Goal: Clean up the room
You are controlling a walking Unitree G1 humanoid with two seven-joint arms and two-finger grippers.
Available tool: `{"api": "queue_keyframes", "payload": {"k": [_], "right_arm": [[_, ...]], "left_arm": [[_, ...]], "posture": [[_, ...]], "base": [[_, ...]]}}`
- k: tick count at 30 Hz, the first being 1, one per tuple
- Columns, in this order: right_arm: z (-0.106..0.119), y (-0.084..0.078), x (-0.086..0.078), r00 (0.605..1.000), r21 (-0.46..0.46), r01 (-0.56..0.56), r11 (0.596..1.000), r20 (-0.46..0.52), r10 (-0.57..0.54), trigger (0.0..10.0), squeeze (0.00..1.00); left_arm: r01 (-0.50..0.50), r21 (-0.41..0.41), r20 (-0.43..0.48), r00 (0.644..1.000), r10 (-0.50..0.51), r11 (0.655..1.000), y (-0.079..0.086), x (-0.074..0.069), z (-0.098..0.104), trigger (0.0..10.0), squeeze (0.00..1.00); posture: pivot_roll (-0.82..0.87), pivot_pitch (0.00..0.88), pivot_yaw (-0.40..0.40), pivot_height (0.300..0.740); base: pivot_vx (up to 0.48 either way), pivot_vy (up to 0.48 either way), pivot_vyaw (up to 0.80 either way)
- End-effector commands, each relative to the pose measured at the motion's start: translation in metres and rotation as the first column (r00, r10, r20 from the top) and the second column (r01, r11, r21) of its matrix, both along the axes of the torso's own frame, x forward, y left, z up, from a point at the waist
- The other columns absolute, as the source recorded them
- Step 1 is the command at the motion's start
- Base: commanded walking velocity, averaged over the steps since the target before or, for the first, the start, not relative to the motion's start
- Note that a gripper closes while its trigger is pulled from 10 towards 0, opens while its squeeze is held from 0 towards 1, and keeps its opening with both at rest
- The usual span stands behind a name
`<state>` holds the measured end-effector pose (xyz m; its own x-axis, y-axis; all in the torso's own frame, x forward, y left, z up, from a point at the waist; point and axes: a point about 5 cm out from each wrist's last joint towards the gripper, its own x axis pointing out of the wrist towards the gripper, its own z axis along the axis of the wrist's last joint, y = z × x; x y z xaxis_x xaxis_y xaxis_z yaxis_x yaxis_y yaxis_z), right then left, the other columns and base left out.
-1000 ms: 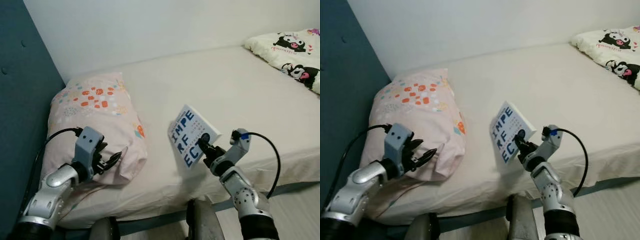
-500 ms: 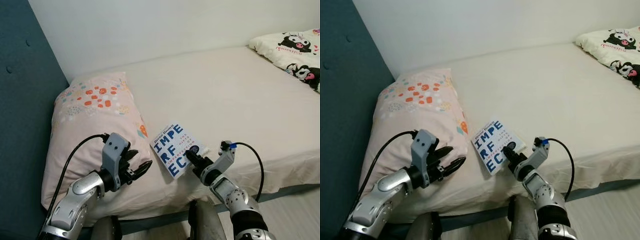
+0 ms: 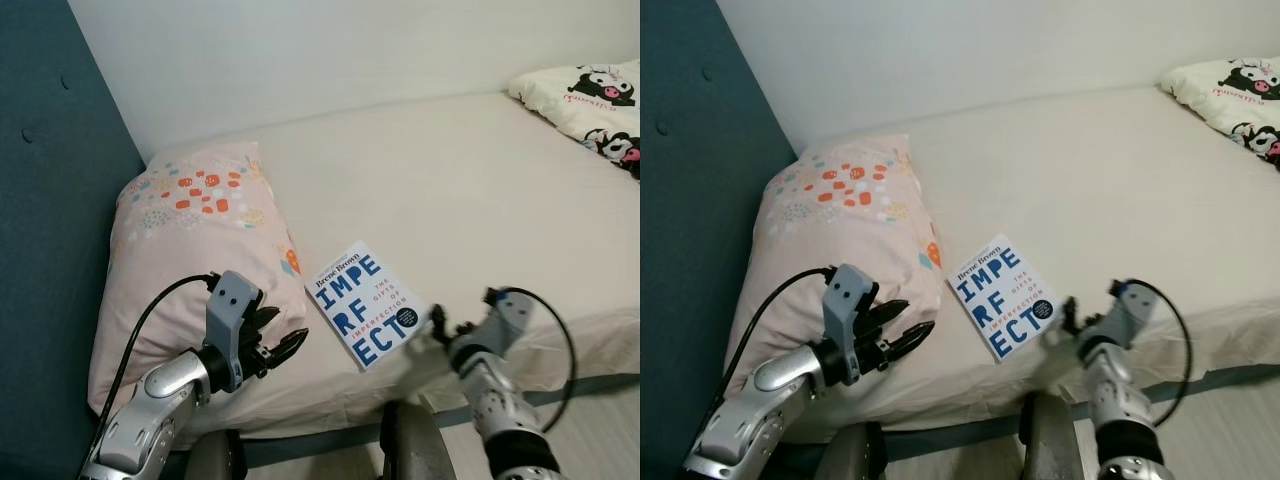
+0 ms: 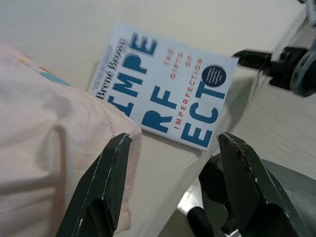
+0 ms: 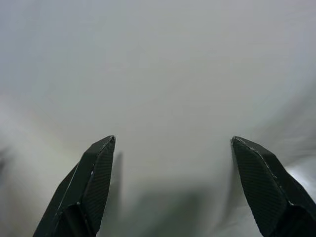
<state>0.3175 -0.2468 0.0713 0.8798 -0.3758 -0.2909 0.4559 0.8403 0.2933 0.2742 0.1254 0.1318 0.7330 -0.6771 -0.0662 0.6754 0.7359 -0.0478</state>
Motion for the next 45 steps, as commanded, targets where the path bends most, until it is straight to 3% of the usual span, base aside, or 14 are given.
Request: {"api": "queue_keyframes", "payload": {"k": [1, 9, 13, 15, 18, 19, 26, 27, 28, 29, 30, 31, 42, 45], "right_arm": [[0.0, -0.003, -0.004, 0.999, -0.042, 0.032, 0.999, 0.004, -0.032, 10.0, 0.0], [0.062, -0.001, 0.009, 0.956, -0.306, 0.043, 0.951, 0.289, 0.05, 10.0, 0.0], [0.094, 0.04, 0.026, 0.856, -0.365, -0.194, 0.911, 0.391, 0.339, 10.0, 0.0], [0.109, 0.097, 0.034, 0.653, -0.406, -0.527, 0.747, 0.37, 0.661, 10.0, 0.0], [0.109, 0.121, 0.032, 0.542, -0.404, -0.657, 0.636, 0.333, 0.771, 10.0, 0.0], [0.108, 0.143, 0.029, 0.427, -0.418, -0.75, 0.512, 0.285, 0.858, 10.0, 0.0], [0.098, 0.175, 0.022, 0.217, -0.387, -0.88, 0.275, 0.187, 0.958, 10.0, 0.0], [0.093, 0.179, 0.023, 0.189, -0.366, -0.899, 0.24, 0.171, 0.967, 0.0, 0.0], [0.093, 0.179, 0.023, 0.189, -0.366, -0.899, 0.24, 0.171, 0.967, 0.0, 0.0], [0.09, 0.181, 0.023, 0.17, -0.361, -0.907, 0.217, 0.158, 0.973, 0.0, 0.0], [0.09, 0.181, 0.023, 0.17, -0.361, -0.907, 0.217, 0.158, 0.973, 0.0, 0.0], [0.085, 0.185, 0.023, 0.144, -0.343, -0.922, 0.181, 0.13, 0.981, 0.0, 0.0], [0.07, 0.203, 0.011, -0.129, -0.233, -0.965, -0.118, 0.033, 0.991, 0.0, 0.0], [0.079, 0.205, 0.006, -0.25, -0.211, -0.95, -0.23, 0.072, 0.966, 0.0, 0.0]], "left_arm": [[-0.009, -0.015, -0.034, 0.999, 0.009, 1.0, 0.001, -0.003, -0.005, 10.0, 0.0], [-0.065, -0.022, -0.041, 0.997, 0.064, 0.998, 0.017, -0.001, -0.002, 10.0, 0.0], [-0.124, 0.112, 0.012, 0.992, 0.124, 0.986, 0.046, 0.003, -0.001, 10.0, 0.0], [-0.122, 0.348, 0.039, 0.992, 0.116, 0.929, 0.074, 0.003, -0.01, 10.0, 0.0], [-0.096, 0.454, 0.029, 0.995, 0.093, 0.886, 0.085, 0.001, -0.017, 10.0, 0.0], [-0.058, 0.56, 0.012, 0.998, 0.062, 0.827, 0.095, -0.001, -0.025, 10.0, 0.0], [-0.004, 0.715, -0.033, 0.999, 0.04, 0.699, 0.117, 0.002, -0.036, 10.0, 0.0], [-0.009, 0.725, -0.038, 0.998, 0.053, 0.688, 0.121, 0.006, -0.037, 10.0, 0.0], [-0.009, 0.725, -0.038, 0.998, 0.053, 0.688, 0.121, 0.006, -0.037, 10.0, 0.0], [-0.016, 0.73, -0.034, 0.998, 0.059, 0.683, 0.122, 0.009, -0.037, 5.0, 0.0], [-0.016, 0.73, -0.034, 0.998, 0.059, 0.683, 0.122, 0.009, -0.037, 5.0, 0.0], [-0.015, 0.722, -0.032, 0.998, 0.055, 0.692, 0.119, 0.013, -0.04, 0.0, 0.0], [0.053, 0.685, -0.081, 0.997, 0.004, 0.727, 0.105, 0.02, -0.054, 0.0, 0.0], [0.015, 0.554, -0.071, 0.997, 0.029, 0.832, 0.114, 0.019, -0.037, 0.0, 0.0]], "posture": [[-0.04, 0.177, 0.033, 0.587], [-0.05, 0.175, 0.024, 0.587], [-0.05, 0.179, 0.005, 0.587], [-0.05, 0.187, -0.016, 0.587], [-0.05, 0.191, -0.026, 0.587], [-0.05, 0.2, -0.04, 0.587], [-0.05, 0.227, -0.071, 0.587], [-0.05, 0.236, -0.078, 0.587], [-0.05, 0.236, -0.078, 0.587], [-0.05, 0.245, -0.08, 0.587], [-0.05, 0.245, -0.08, 0.587], [-0.06, 0.264, -0.085, 0.587], [-0.09, 0.316, -0.094, 0.587], [-0.08, 0.319, -0.099, 0.587]], "base": [[0.0, 0.0, 0.0], [0.0, 0.0, 0.0], [0.0, 0.0, 0.0], [0.0, 0.0, 0.0], [0.0, 0.0, 0.0], [0.0, 0.0, 0.0], [0.0, 0.0, 0.0], [0.0, 0.0, 0.0], [0.0, 0.0, 0.0], [0.0, 0.0, 0.0], [0.0, 0.0, 0.0], [0.0, 0.0, 0.0], [0.0, 0.0, 0.0], [0.0, 0.0, 0.0]]}}
